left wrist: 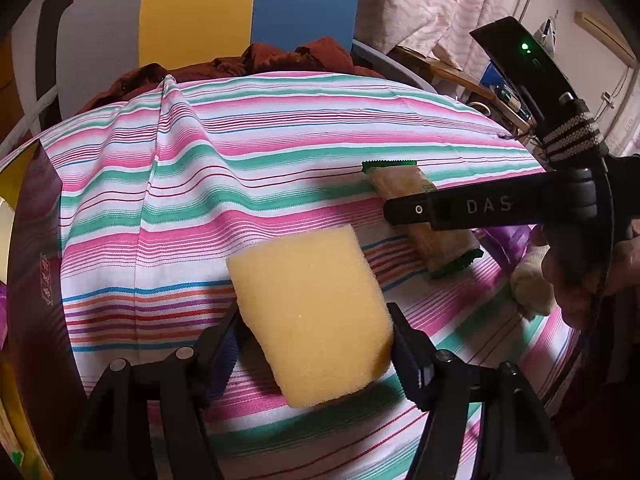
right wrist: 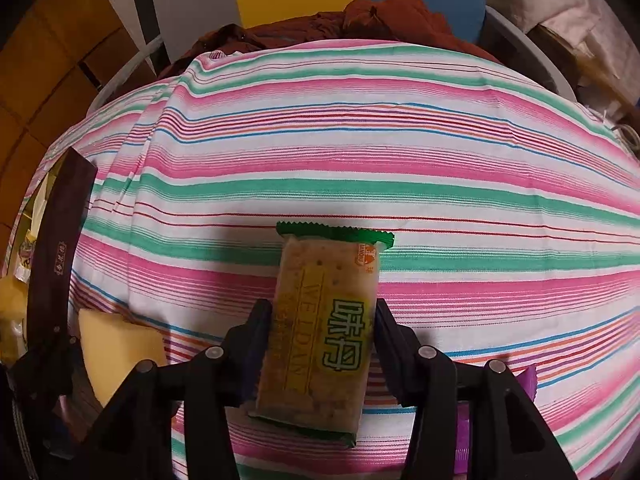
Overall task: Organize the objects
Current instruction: 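Carry the cracker packet and yellow sponge over the gold tray with both tools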
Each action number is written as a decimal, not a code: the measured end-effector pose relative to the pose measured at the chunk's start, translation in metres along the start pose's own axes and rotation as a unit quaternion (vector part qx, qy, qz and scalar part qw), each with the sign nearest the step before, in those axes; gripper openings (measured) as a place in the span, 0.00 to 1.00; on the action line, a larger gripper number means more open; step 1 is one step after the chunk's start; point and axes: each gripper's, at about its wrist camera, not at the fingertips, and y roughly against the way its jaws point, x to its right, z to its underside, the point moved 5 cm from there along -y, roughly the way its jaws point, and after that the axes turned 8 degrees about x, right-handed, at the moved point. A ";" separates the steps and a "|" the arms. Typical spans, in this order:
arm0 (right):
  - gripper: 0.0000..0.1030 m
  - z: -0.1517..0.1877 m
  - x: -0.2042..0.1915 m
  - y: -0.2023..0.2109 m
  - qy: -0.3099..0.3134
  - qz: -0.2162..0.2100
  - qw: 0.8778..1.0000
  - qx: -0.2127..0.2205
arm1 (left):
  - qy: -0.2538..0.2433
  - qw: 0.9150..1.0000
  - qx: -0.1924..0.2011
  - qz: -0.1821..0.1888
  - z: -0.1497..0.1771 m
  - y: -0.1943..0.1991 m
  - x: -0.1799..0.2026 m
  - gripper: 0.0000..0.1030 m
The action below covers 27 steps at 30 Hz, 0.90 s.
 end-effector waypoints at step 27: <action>0.46 0.010 -0.010 0.017 0.047 0.014 0.999 0.014 | -0.037 0.999 0.014 -0.029 0.004 0.003 0.004 0.58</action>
